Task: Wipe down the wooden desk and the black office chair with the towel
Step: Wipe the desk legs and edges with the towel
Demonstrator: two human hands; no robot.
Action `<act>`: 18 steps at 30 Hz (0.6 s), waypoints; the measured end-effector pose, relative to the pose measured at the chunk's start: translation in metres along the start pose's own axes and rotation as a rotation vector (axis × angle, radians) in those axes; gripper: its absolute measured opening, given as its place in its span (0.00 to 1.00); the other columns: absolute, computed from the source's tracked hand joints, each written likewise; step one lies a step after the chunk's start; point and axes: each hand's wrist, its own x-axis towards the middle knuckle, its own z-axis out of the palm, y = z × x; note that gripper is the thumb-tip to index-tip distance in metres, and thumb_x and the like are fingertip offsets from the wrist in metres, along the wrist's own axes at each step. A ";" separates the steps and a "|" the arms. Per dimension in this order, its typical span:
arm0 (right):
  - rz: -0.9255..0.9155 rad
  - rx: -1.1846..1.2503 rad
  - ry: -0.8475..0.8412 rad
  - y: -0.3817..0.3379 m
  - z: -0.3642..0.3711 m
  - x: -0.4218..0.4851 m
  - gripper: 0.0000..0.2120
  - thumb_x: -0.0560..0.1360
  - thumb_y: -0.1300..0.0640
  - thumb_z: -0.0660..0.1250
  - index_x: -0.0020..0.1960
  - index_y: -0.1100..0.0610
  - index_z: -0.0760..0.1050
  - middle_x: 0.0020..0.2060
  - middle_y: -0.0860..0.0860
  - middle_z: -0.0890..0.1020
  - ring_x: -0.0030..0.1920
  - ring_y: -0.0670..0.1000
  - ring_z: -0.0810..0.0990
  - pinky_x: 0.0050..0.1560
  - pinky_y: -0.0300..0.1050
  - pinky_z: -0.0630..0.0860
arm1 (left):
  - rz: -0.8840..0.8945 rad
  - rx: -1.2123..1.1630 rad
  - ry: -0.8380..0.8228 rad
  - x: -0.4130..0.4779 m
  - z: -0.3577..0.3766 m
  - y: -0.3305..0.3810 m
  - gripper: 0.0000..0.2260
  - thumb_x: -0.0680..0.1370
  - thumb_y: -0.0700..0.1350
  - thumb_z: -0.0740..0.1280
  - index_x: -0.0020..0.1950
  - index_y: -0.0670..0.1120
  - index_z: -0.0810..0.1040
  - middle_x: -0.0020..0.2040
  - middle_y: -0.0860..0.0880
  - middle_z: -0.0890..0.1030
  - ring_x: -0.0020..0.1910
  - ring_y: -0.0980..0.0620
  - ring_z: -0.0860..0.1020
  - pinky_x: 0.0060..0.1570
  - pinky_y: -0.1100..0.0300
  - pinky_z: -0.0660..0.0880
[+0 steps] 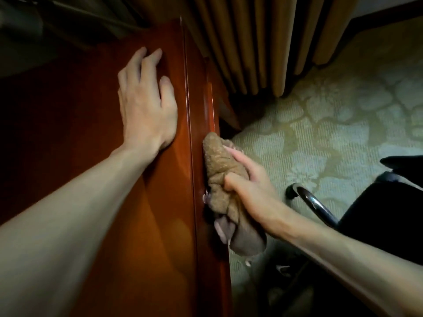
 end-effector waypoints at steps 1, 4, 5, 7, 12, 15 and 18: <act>-0.006 -0.006 0.049 -0.008 -0.002 0.002 0.32 0.64 0.55 0.66 0.68 0.46 0.77 0.53 0.45 0.85 0.53 0.45 0.84 0.58 0.52 0.80 | -0.002 0.000 -0.001 0.000 -0.001 0.001 0.22 0.84 0.48 0.55 0.78 0.47 0.67 0.79 0.46 0.65 0.78 0.48 0.62 0.76 0.56 0.60; -0.120 0.121 0.243 -0.050 -0.010 0.047 0.30 0.68 0.59 0.65 0.70 0.56 0.76 0.53 0.50 0.85 0.51 0.45 0.82 0.59 0.46 0.79 | -0.001 0.004 -0.011 0.002 -0.002 0.003 0.22 0.84 0.47 0.55 0.78 0.48 0.68 0.79 0.47 0.65 0.77 0.48 0.62 0.76 0.56 0.60; -0.140 0.178 0.261 -0.065 -0.010 0.071 0.29 0.71 0.60 0.66 0.73 0.57 0.74 0.54 0.52 0.84 0.52 0.47 0.82 0.60 0.47 0.78 | -0.004 0.012 -0.011 0.002 -0.003 0.003 0.22 0.84 0.47 0.55 0.78 0.48 0.68 0.79 0.47 0.65 0.77 0.48 0.62 0.76 0.56 0.60; -0.144 0.179 0.259 -0.095 -0.003 0.114 0.29 0.76 0.60 0.68 0.76 0.52 0.70 0.60 0.53 0.83 0.55 0.50 0.82 0.65 0.50 0.78 | -0.004 0.026 -0.013 0.002 -0.004 0.003 0.21 0.84 0.47 0.55 0.78 0.48 0.67 0.79 0.47 0.65 0.77 0.48 0.62 0.75 0.57 0.59; -0.174 -0.012 0.267 -0.097 0.023 0.120 0.36 0.74 0.52 0.68 0.80 0.49 0.62 0.69 0.52 0.77 0.66 0.51 0.77 0.70 0.53 0.73 | -0.004 0.048 -0.020 0.002 -0.003 0.003 0.21 0.85 0.48 0.55 0.79 0.49 0.66 0.80 0.48 0.64 0.78 0.49 0.61 0.75 0.57 0.58; -0.213 -0.127 0.239 -0.065 0.024 0.070 0.39 0.68 0.48 0.67 0.78 0.46 0.64 0.66 0.47 0.79 0.65 0.48 0.78 0.69 0.53 0.73 | 0.004 0.047 -0.027 0.002 -0.001 0.001 0.22 0.85 0.48 0.55 0.79 0.49 0.66 0.81 0.48 0.63 0.79 0.49 0.61 0.76 0.55 0.58; -0.206 -0.224 0.202 -0.032 0.036 0.011 0.39 0.66 0.46 0.66 0.76 0.36 0.62 0.64 0.43 0.79 0.63 0.47 0.78 0.66 0.54 0.76 | 0.005 0.046 -0.019 0.003 0.000 -0.001 0.22 0.85 0.48 0.54 0.79 0.50 0.66 0.81 0.48 0.63 0.79 0.49 0.60 0.76 0.55 0.57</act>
